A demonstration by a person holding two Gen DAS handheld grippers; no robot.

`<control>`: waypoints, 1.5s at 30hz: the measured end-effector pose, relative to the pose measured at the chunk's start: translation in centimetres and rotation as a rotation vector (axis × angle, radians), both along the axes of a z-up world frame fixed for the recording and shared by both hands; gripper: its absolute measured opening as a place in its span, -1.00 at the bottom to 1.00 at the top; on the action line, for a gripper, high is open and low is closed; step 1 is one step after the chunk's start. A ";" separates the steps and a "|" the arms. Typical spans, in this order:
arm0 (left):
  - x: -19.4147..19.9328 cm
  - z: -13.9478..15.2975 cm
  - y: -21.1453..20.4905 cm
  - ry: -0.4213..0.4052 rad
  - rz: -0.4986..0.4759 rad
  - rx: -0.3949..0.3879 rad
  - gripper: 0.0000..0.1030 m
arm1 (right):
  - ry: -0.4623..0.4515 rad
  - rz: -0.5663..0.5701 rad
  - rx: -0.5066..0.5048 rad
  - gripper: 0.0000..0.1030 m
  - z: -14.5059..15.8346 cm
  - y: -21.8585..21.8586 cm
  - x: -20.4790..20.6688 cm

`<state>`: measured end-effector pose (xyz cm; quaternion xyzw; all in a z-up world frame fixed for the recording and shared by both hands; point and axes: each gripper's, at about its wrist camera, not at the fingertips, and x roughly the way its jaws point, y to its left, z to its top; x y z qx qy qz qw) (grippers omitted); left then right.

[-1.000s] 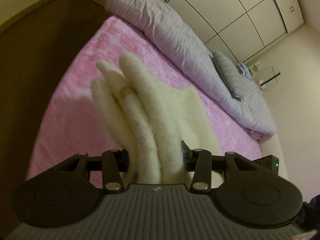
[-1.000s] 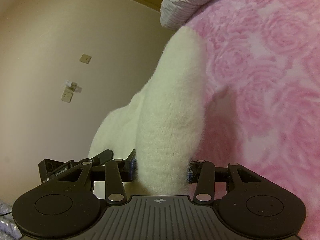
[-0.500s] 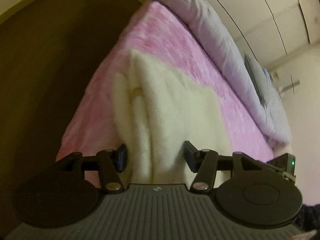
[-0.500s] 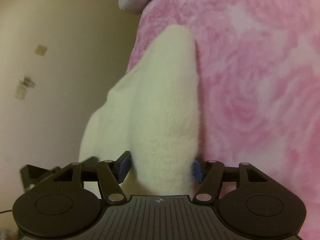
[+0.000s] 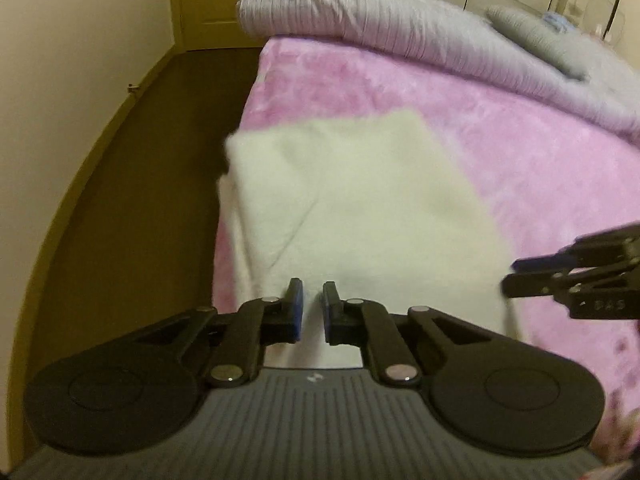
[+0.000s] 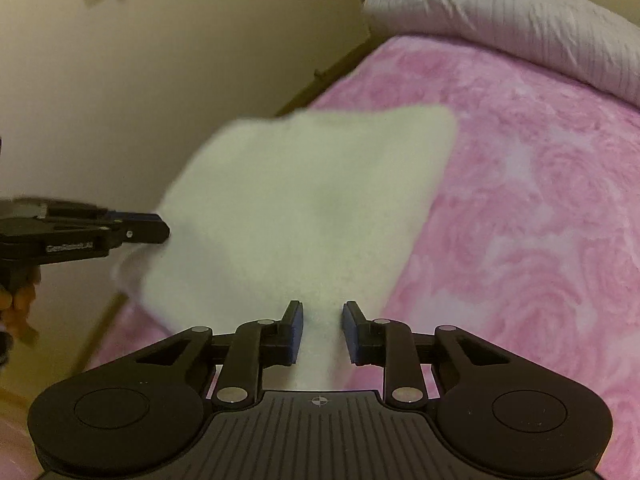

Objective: Fold clothes

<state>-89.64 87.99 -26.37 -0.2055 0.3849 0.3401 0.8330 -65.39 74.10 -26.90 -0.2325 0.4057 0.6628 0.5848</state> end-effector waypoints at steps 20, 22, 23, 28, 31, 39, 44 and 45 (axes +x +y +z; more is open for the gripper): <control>-1.2 -0.2 -1.0 0.014 0.210 -0.122 -0.94 | -0.040 0.071 -0.112 -0.49 -1.2 0.1 -1.0; -0.9 0.7 -1.2 0.019 0.242 -0.137 -0.92 | -0.016 0.058 -0.112 -0.49 -0.5 -0.2 -0.4; -0.8 1.2 -1.5 0.014 0.262 -0.143 -0.83 | -0.007 0.055 -0.105 -0.49 -0.1 -0.4 0.0; -1.0 2.2 -3.7 0.016 0.353 -0.180 -0.66 | -0.008 0.071 -0.078 -0.49 1.3 -1.7 0.5; -0.8 0.9 -3.8 0.098 0.407 -0.241 -0.67 | -0.007 0.092 -0.165 -0.49 -0.4 -1.4 -0.4; 0.1 7.8 -8.8 0.046 0.518 -0.203 -0.52 | 0.088 0.044 -0.180 -0.48 4.3 -3.4 1.9; 3.2 13.1 -13.8 0.033 0.592 -0.147 -0.37 | 0.095 0.084 -0.151 0.19 9.1 -5.7 3.5; 4.0 13.9 -14.6 0.034 0.610 -0.135 -0.37 | 0.096 0.091 -0.137 0.22 10.1 -6.3 4.0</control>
